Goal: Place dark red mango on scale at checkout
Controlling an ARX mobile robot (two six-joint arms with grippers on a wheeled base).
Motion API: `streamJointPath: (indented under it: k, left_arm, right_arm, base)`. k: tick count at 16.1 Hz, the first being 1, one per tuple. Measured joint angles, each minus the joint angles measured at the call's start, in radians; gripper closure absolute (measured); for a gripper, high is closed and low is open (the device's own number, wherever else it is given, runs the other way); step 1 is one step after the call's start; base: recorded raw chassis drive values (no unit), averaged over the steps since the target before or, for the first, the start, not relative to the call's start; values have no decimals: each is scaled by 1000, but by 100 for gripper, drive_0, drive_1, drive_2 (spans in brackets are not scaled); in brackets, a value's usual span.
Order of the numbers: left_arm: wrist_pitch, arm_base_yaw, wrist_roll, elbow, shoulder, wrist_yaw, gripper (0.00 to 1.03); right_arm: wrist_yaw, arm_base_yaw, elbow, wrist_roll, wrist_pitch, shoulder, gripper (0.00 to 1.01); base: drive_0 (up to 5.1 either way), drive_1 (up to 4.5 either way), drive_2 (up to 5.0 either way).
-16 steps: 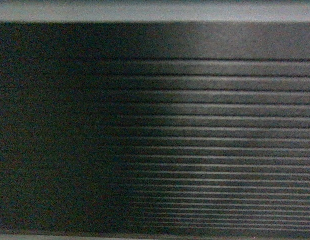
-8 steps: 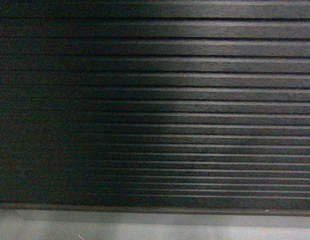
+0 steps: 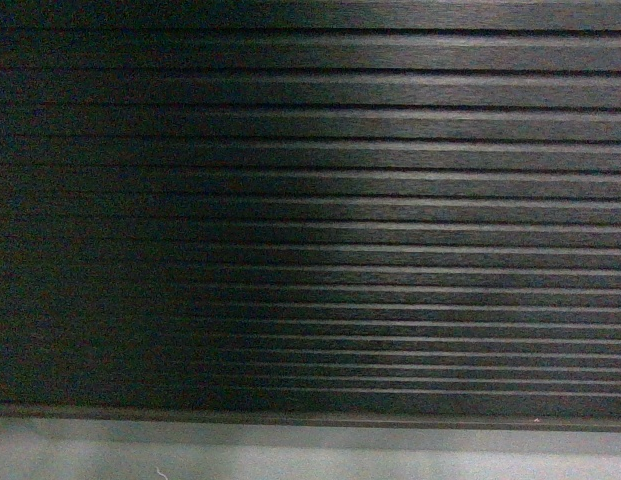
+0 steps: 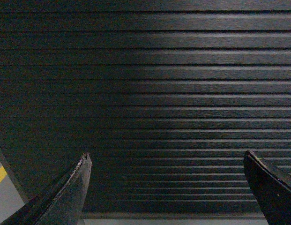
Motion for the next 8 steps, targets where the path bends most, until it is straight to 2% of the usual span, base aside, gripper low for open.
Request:
streamJointPath:
  k: [8]
  left_arm:
    - [0,0,0,0,0,0,5]
  right_arm:
    - [0,0,0,0,0,0,3]
  base:
    - [0,0,0]
